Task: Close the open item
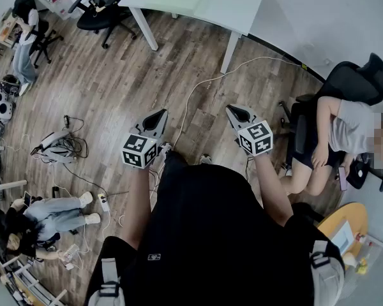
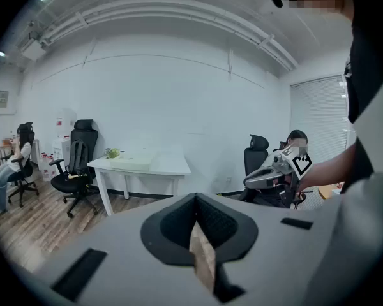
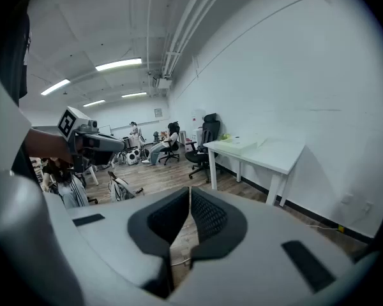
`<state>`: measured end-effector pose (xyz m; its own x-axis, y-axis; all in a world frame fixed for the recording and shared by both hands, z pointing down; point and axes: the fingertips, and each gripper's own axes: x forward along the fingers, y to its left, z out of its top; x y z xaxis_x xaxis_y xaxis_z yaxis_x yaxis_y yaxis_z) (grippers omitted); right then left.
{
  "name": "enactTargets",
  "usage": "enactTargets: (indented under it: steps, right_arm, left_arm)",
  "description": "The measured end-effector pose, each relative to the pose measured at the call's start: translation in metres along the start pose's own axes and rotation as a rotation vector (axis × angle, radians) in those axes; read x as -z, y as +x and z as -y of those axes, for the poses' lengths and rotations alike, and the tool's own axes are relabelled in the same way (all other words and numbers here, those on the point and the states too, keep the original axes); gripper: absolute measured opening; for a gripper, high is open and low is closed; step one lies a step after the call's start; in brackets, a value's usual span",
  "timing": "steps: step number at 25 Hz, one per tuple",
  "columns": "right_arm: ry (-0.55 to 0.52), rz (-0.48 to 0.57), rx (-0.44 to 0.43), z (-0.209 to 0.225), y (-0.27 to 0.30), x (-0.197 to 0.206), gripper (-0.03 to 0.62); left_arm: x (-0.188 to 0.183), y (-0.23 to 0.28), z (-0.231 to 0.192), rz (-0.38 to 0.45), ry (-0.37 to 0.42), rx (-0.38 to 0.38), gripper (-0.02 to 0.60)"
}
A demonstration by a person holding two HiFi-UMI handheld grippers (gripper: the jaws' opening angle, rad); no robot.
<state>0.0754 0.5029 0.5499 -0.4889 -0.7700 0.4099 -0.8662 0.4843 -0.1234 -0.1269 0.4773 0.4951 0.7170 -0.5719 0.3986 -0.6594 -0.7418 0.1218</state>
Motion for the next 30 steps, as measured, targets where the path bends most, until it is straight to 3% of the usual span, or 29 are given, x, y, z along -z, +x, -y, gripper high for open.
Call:
enactTargets:
  steps: [10, 30]
  right_arm:
    - [0.014, -0.011, 0.005, -0.006, 0.011, -0.002, 0.009]
    - [0.038, 0.003, 0.093, -0.001, 0.077, -0.038, 0.009]
  left_arm:
    - [0.001, -0.005, -0.013, -0.014, -0.004, 0.006, 0.006]
    - [-0.026, 0.023, -0.091, -0.003, 0.013, 0.087, 0.006]
